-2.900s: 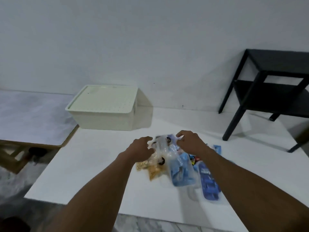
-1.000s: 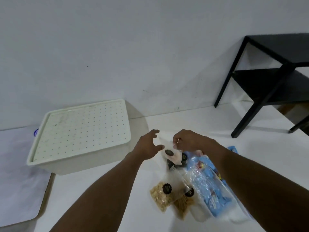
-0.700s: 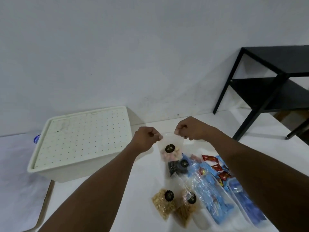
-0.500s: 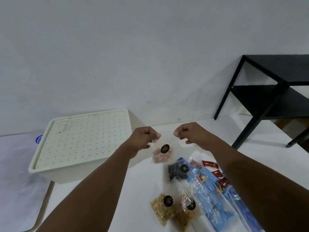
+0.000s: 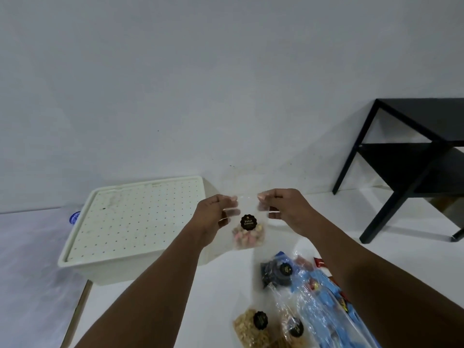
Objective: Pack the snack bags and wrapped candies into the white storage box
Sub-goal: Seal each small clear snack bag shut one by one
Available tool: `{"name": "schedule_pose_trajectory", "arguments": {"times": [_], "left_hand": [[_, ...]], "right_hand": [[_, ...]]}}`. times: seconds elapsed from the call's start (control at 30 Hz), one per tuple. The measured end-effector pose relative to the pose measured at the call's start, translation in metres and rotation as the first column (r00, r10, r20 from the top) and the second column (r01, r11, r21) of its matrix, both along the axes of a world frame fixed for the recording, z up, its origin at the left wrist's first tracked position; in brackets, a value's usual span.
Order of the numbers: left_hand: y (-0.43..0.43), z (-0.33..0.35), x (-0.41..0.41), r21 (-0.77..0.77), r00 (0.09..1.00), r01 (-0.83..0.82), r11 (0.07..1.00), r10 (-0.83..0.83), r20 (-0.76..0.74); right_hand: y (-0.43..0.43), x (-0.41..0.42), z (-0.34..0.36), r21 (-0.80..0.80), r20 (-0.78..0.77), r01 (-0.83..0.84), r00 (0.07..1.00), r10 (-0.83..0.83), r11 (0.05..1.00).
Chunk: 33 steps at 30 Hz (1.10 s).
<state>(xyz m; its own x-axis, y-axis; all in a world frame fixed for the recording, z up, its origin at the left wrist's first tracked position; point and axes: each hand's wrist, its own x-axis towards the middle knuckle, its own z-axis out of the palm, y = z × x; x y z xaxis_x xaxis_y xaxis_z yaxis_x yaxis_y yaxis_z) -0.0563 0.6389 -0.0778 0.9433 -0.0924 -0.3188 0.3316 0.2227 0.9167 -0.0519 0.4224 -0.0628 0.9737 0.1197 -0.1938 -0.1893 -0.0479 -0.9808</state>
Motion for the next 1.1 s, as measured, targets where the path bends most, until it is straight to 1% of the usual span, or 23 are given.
{"name": "schedule_pose_trajectory", "arguments": {"times": [0.03, 0.1, 0.2, 0.27, 0.37, 0.5, 0.6, 0.7, 0.83, 0.9, 0.93, 1.0, 1.1], "left_hand": [[-0.001, 0.001, 0.001, -0.024, 0.999, -0.033, 0.999, 0.033, -0.017], [-0.002, 0.002, 0.002, -0.041, 0.997, -0.065, 0.997, 0.064, -0.035], [-0.003, 0.003, 0.001, -0.023, 0.999, -0.042, 0.999, 0.041, -0.032], [-0.003, 0.004, -0.001, 0.028, 1.000, 0.002, 1.000, -0.001, -0.012], [-0.005, 0.007, -0.003, 0.091, 0.998, 0.050, 0.995, -0.053, 0.025], [-0.004, 0.010, 0.000, 0.116, 0.998, 0.035, 0.993, -0.041, 0.049], [0.000, 0.011, 0.002, 0.142, 0.994, 0.060, 0.988, -0.071, 0.079], [0.001, 0.010, 0.001, 0.167, 0.989, 0.100, 0.981, -0.116, 0.092], [0.001, 0.009, 0.001, 0.144, 0.992, 0.103, 0.984, -0.112, 0.054], [0.001, 0.008, 0.001, 0.134, 0.993, 0.098, 0.986, -0.105, 0.049], [0.002, 0.007, 0.001, 0.115, 0.995, 0.084, 0.990, -0.090, 0.052], [0.004, 0.006, 0.001, 0.062, 0.997, 0.037, 0.997, -0.041, 0.063], [0.008, 0.004, 0.002, 0.029, 0.996, -0.036, 0.999, 0.034, 0.085]], "right_hand": [[-0.001, 0.000, -0.002, 0.049, -0.031, -0.007, 0.999, 0.009, 0.999], [0.000, 0.000, -0.005, 0.090, -0.049, 0.006, 0.999, -0.002, 0.996], [0.006, 0.000, -0.005, 0.060, -0.024, 0.061, 0.998, -0.060, 0.996], [0.009, 0.000, -0.003, 0.020, 0.002, 0.075, 0.997, -0.075, 0.997], [0.014, 0.001, 0.001, -0.021, 0.026, 0.074, 0.997, -0.074, 0.997], [0.019, 0.002, 0.006, -0.034, 0.024, 0.057, 0.998, -0.056, 0.998], [0.021, 0.000, 0.009, -0.046, 0.021, 0.014, 1.000, -0.013, 0.999], [0.028, 0.000, 0.012, -0.117, 0.066, -0.016, 0.998, 0.024, 0.993], [0.032, 0.003, 0.014, -0.254, 0.143, -0.027, 0.988, 0.065, 0.967], [0.032, 0.003, 0.013, -0.291, 0.162, -0.029, 0.984, 0.080, 0.956], [0.032, 0.003, 0.014, -0.281, 0.169, -0.013, 0.984, 0.063, 0.960], [0.033, 0.003, 0.015, -0.200, 0.159, 0.038, 0.987, -0.006, 0.979], [0.028, 0.001, 0.014, -0.072, 0.063, 0.050, 0.997, -0.046, 0.996]]}}
